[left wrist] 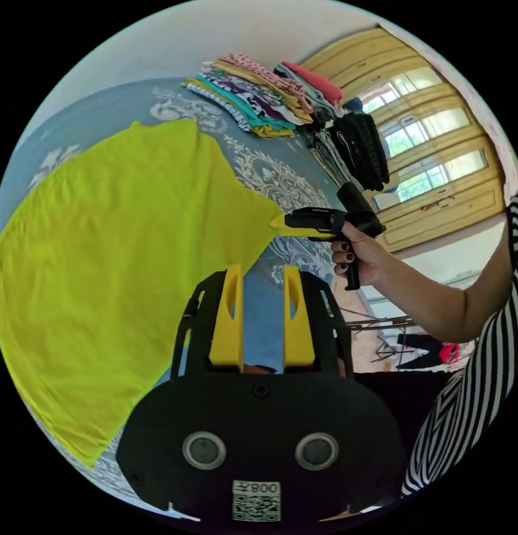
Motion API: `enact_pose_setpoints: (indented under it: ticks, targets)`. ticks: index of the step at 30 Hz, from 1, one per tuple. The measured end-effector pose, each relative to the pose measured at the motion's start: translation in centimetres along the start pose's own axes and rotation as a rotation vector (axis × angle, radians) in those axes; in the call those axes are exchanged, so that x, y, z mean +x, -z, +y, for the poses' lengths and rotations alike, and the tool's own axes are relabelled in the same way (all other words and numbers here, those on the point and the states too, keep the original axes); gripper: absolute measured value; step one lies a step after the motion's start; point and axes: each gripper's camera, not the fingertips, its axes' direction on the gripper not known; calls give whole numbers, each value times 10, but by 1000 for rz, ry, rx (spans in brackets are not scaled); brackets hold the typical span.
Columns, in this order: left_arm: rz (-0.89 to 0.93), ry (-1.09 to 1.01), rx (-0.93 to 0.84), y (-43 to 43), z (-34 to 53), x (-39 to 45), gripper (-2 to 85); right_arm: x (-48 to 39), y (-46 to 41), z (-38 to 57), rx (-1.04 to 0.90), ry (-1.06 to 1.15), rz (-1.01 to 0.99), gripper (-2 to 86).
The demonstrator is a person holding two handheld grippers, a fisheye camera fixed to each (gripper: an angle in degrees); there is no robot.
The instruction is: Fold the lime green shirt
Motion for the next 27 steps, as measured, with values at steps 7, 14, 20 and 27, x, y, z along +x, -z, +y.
enact_pose_setpoints:
  ticks: [7,14,20,27]
  targets:
    - [-325,-277,-98,-93,-47,63,95,-10,4,-11,-18,47,-81,11]
    - [-217,-3,13,-100,-50,32,17,-16,10,-38,-21,121,-62,17]
    - [-32,207,149,-89,-45,-5,13,0,9,-86,45,76,-97,66]
    - [-36,158,128,-106,-52,10,12,-14,-28,-145,14,91,-116,95]
